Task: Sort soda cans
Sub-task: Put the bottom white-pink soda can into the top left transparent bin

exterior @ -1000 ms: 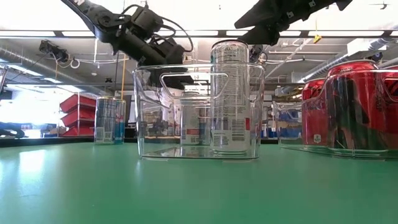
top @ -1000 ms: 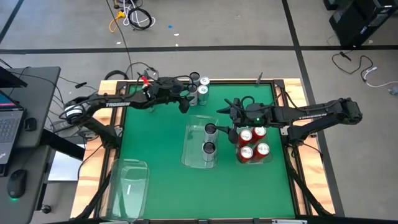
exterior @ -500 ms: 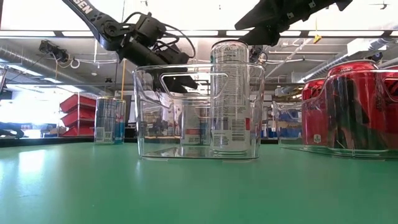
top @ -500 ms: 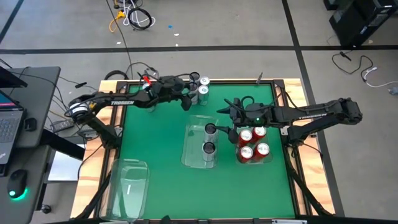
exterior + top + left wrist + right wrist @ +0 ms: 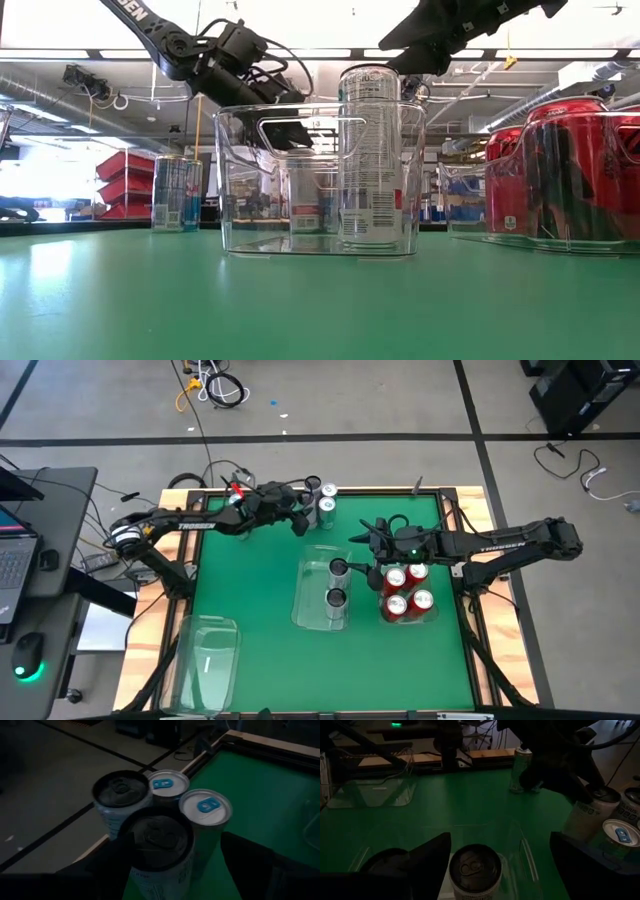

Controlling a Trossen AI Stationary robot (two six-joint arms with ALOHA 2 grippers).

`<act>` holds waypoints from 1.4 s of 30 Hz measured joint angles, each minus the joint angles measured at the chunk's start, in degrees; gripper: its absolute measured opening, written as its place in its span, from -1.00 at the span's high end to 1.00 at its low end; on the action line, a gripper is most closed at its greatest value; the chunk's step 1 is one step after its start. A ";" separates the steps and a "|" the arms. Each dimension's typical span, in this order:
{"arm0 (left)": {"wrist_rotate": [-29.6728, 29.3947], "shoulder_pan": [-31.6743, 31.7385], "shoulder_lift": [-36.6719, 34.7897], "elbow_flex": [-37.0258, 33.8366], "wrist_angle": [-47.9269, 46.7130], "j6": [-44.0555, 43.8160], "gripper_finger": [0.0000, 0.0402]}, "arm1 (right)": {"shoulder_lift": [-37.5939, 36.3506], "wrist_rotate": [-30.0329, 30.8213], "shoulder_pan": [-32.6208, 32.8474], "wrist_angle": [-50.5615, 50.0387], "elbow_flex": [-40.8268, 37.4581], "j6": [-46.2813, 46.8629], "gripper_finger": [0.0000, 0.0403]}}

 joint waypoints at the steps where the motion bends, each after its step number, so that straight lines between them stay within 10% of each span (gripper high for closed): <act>1: 0.02 -0.17 0.00 0.00 0.06 -0.02 -0.50 | 0.00 0.00 0.00 -0.01 0.00 0.00 -0.61; 42: -0.38 0.24 -0.68 -0.15 -0.79 1.09 -0.50 | 0.00 0.00 0.00 -1.14 0.00 -0.20 -0.61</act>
